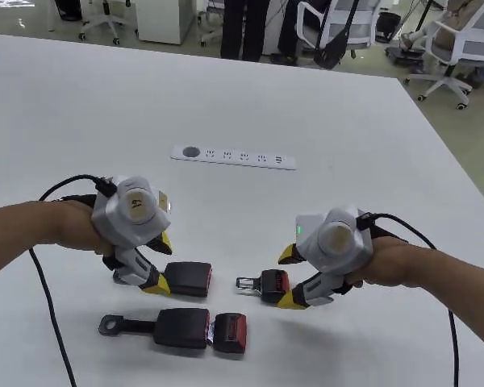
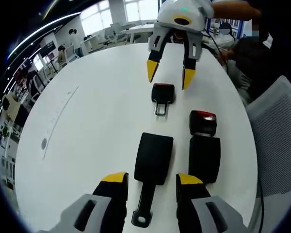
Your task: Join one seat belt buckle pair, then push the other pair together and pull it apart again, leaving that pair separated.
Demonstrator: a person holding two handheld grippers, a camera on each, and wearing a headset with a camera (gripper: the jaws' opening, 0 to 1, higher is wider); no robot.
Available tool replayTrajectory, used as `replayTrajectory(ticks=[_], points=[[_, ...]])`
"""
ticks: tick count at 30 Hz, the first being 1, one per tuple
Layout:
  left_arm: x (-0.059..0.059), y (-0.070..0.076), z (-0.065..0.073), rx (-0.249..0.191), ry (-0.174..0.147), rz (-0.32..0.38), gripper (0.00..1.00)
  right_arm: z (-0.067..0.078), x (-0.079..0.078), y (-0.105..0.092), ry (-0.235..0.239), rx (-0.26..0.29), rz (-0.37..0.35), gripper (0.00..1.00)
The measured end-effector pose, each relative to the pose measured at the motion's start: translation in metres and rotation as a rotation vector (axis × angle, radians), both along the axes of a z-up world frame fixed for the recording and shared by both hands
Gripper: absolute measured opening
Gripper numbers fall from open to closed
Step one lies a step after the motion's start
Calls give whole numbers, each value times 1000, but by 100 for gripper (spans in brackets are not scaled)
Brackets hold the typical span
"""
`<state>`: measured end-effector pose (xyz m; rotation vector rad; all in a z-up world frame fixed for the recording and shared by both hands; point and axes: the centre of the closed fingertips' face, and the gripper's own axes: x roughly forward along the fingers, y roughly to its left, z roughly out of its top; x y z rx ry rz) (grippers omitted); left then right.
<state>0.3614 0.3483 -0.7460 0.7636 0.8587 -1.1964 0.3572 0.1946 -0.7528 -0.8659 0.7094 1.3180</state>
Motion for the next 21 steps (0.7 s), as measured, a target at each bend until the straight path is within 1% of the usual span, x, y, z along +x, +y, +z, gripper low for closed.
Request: replayTrajectory(ticks=[3, 6, 8, 11, 14, 16, 17, 19, 21], points=[[1, -1, -5, 18, 13, -14, 39, -5, 4, 0, 7, -6, -2, 38], [1, -2, -10, 35, 22, -27, 39, -14, 6, -1, 4, -20, 2, 35], [1, -3, -13, 44, 19, -43, 38, -17, 7, -1, -4, -31, -1, 35], [3, -4, -20, 55, 18, -52, 37, -18, 6, -1, 2, -29, -10, 35], [4, -5, -21, 61, 22, -60, 35, -24, 9, -1, 4, -34, -19, 33], [2, -6, -21, 70, 27, -70, 34, -26, 10, -1, 9, -37, -24, 32], [4, -5, -24, 72, 29, -73, 34, -28, 9, -1, 13, -39, -26, 32], [4, -5, -24, 74, 30, -77, 33, -26, 7, -1, 17, -43, -29, 32], [3, -5, -23, 77, 30, -83, 33, -29, 9, -2, 26, -31, -41, 32]])
